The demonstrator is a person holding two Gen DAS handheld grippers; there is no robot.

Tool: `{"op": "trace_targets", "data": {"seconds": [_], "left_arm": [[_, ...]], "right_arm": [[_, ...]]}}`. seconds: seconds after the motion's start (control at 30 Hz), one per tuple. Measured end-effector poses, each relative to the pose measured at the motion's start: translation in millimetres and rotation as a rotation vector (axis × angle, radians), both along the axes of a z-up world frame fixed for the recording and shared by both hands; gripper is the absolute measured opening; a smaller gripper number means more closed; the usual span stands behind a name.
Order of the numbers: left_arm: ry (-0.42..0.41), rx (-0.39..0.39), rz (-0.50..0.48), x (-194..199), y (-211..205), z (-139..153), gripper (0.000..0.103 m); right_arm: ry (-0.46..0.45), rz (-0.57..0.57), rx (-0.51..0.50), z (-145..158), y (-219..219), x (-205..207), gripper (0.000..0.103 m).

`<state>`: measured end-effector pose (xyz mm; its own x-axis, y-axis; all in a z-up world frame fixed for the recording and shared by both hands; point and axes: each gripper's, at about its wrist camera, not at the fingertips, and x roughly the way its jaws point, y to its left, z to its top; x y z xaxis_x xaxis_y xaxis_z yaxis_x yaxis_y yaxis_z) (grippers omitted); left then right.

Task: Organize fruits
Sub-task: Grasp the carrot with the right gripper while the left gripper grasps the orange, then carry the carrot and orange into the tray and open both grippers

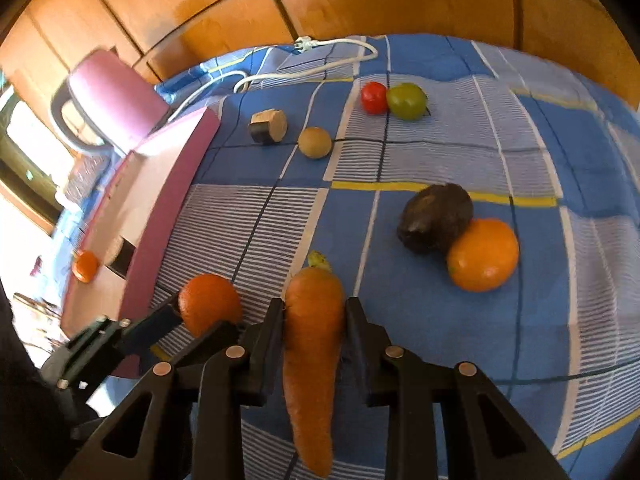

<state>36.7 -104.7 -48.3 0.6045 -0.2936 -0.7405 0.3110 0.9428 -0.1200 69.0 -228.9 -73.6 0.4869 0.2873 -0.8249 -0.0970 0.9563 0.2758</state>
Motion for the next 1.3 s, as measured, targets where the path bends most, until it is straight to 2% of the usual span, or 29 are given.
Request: {"op": "trace_targets", "data": {"seconds": [0.07,0.23,0.63,0.9,1.3], "left_arm": [[0.000,0.003,0.000,-2,1,1,0.037],[-0.007,-0.001,-0.013,-7,1,4,0.037],[-0.062,-0.042,0.019,-15,13,27,0.037],[-0.097,-0.067,0.072,-20,36,47,0.037],[-0.129,-0.105,0.186,-17,89,68,0.037]], "right_arm": [[-0.021,0.010,-0.051,2,8,-4,0.030],[-0.033,-0.023,-0.061,4,5,-12,0.030],[-0.081,-0.076,-0.012,28,-10,-36,0.030],[-0.133,-0.037,0.021,49,4,-40,0.030],[-0.139,0.066,0.103,67,41,-31,0.030]]}}
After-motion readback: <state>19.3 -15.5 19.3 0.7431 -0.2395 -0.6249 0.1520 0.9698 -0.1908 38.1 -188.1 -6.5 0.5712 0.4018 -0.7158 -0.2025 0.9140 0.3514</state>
